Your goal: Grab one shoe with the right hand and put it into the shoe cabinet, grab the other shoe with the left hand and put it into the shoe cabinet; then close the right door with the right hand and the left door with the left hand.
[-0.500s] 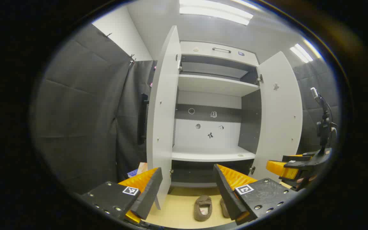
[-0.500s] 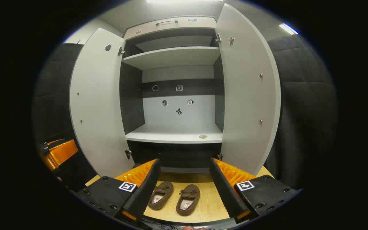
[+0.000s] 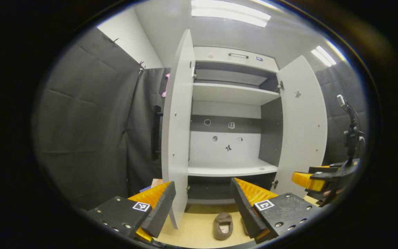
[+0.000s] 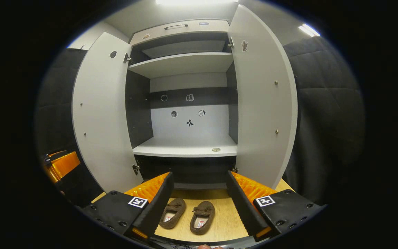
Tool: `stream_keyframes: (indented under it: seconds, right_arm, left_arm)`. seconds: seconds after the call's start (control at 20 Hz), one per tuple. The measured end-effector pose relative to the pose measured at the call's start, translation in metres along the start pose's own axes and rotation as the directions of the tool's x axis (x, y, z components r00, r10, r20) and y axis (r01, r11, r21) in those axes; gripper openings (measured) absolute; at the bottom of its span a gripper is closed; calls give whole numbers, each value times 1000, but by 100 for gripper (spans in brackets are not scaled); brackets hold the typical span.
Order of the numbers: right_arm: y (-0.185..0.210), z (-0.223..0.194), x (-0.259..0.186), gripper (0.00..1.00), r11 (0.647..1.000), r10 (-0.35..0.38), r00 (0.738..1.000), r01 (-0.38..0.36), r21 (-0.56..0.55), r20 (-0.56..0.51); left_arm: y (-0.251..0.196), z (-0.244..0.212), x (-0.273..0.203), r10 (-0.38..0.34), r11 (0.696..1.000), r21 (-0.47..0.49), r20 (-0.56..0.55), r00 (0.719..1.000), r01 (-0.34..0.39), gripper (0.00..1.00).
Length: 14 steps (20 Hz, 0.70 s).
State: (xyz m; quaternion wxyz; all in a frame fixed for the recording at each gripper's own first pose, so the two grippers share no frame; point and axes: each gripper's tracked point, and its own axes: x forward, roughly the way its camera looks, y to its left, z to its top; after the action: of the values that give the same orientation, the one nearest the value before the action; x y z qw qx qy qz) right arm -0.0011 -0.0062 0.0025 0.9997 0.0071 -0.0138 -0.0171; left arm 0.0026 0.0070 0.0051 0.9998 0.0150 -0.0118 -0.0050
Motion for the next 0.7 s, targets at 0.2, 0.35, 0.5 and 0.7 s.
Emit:
stream_keyframes:
  seconds: [0.2, 0.35, 0.5, 0.7]
  right_arm:
    - [-6, 1, 1, 98, 1000, -26, 1000, 26, 7, 7]
    - [-8, 1, 1, 97, 999, -42, 999, 42, 4, 8]
    - [-10, -2, 2, 97, 998, -54, 999, 54, -11, -1]
    - [-8, -6, 8, 97, 998, -60, 998, 59, -14, -16]
  left_arm:
    - [2, -2, 2, -20, 1000, -11, 3, 1000, 20, 97]
    - [3, -5, 3, -40, 999, -29, -3, 999, 40, 100]
    - [6, -11, 10, -64, 998, -28, -7, 998, 63, 97]
    - [13, -16, 19, -74, 997, -26, -14, 997, 73, 91]
